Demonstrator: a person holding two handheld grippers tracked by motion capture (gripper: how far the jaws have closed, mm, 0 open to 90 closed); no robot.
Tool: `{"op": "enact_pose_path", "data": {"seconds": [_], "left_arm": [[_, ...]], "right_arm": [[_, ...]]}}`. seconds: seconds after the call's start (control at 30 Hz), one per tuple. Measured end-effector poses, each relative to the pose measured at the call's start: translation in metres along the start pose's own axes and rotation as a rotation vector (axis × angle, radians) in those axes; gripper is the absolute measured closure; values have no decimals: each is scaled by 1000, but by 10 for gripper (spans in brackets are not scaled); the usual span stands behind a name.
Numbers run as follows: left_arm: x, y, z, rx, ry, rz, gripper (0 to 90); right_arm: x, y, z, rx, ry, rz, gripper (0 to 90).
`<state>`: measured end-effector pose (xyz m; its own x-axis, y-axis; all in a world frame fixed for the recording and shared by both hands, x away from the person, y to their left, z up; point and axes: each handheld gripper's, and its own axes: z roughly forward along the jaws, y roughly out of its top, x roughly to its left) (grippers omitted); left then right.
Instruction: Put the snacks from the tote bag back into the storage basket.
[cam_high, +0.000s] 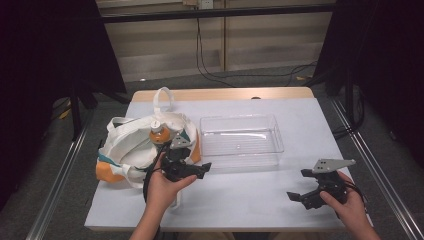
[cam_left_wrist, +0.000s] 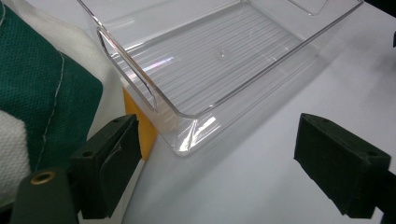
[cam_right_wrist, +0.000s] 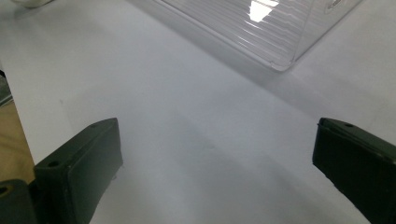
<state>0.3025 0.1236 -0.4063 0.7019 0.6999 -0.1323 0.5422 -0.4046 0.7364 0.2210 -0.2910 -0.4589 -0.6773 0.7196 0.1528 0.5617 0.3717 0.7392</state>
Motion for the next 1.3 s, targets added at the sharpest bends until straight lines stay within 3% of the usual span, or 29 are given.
{"op": "enact_pose_path", "data": {"seconds": [0.1, 0.17, 0.4, 0.67, 0.87, 0.97, 1.03, 1.07, 1.3], "left_arm": [[-1, 0, 0, -20, 1, -23, 145], [2, 2, -4, 7, -8, 3, 145], [8, 6, -9, 43, -7, -24, 144], [13, 10, -18, 33, -9, -69, 145], [16, 21, -31, 71, -11, -54, 145], [18, 25, -34, 82, -9, -58, 140], [21, 30, -37, 87, -3, -85, 141], [23, 31, -39, 103, 1, -69, 141], [27, 40, -48, 141, 25, -81, 142]], "right_arm": [[0, 1, 0, 3, 3, -3, 11], [-1, 1, 0, -1, 0, -5, 11], [-1, 2, 2, 0, 2, -2, 11], [-2, 4, 2, -12, 1, 5, 11], [-2, 5, 3, -9, 8, 3, 11], [-2, 5, 3, -7, 10, 4, 11], [-2, 5, 3, -11, 7, 3, 11], [-2, 5, 3, -9, 9, 7, 11], [-3, 4, 2, -14, 7, 9, 11]]}}
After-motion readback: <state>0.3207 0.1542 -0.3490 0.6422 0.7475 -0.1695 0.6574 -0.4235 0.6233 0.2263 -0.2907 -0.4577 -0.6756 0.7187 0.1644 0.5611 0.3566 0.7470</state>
